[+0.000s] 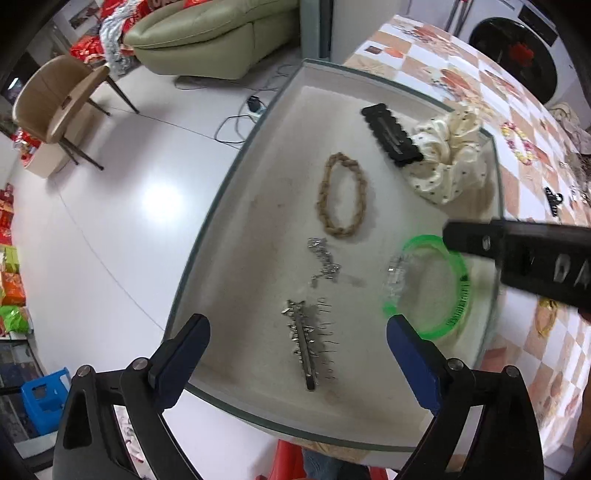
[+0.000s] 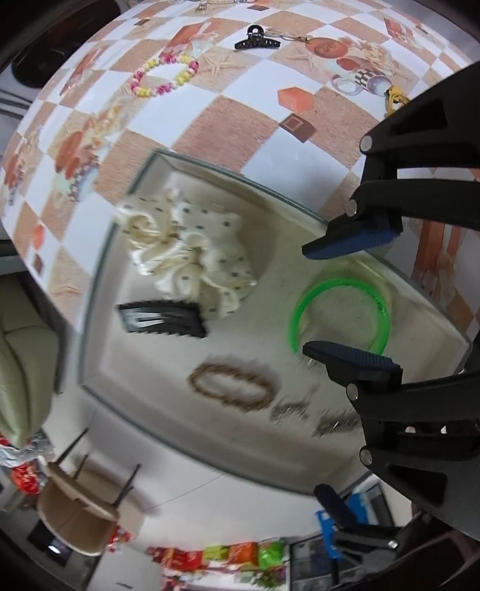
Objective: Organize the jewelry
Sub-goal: 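Lower green bangle into tray with right tool while left tool releases the keychain, then move both tools back over the table toward yellow cord and bunny clip, then grasp the yellow cord with left tool while right tool grasps beige bunny-ear clip, then carry the yellow cord and bunny-ear clip over the tray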
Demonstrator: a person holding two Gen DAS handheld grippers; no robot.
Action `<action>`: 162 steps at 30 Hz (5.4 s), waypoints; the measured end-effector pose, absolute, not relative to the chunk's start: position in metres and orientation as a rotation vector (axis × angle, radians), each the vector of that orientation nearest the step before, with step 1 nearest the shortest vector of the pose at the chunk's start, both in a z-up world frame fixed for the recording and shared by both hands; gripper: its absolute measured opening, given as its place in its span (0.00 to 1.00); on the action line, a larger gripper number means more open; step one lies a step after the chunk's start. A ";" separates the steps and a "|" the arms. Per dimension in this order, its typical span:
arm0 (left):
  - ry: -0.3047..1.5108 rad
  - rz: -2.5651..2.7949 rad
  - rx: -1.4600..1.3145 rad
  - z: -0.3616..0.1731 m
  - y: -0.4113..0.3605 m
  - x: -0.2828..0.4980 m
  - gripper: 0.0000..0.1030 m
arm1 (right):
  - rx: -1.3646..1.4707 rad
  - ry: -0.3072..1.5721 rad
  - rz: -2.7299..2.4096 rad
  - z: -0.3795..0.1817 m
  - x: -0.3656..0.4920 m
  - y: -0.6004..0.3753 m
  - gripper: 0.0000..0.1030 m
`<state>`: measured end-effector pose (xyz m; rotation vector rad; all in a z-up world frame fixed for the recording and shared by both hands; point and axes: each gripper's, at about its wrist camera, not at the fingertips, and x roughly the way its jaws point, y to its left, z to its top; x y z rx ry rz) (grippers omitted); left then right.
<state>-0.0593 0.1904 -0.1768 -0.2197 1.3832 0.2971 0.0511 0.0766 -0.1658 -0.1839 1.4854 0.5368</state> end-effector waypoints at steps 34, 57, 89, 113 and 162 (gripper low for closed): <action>1.332 0.090 -0.038 -0.110 0.148 -0.039 0.97 | 0.148 1.384 0.363 -0.092 0.017 -0.066 0.87; 1.373 0.008 -0.040 -0.104 0.026 -0.011 0.97 | 0.257 1.436 0.121 -0.107 0.018 -0.245 0.87; 1.449 0.081 -0.106 -0.194 -0.063 0.006 0.97 | 0.042 1.513 0.353 -0.179 0.129 -0.210 0.71; 1.458 0.022 -0.055 -0.209 -0.109 0.016 0.09 | -0.227 1.436 0.314 -0.197 0.149 -0.151 0.17; 1.284 0.029 -0.215 -0.073 0.005 -0.039 0.09 | 0.111 1.437 0.437 -0.104 0.042 -0.214 0.17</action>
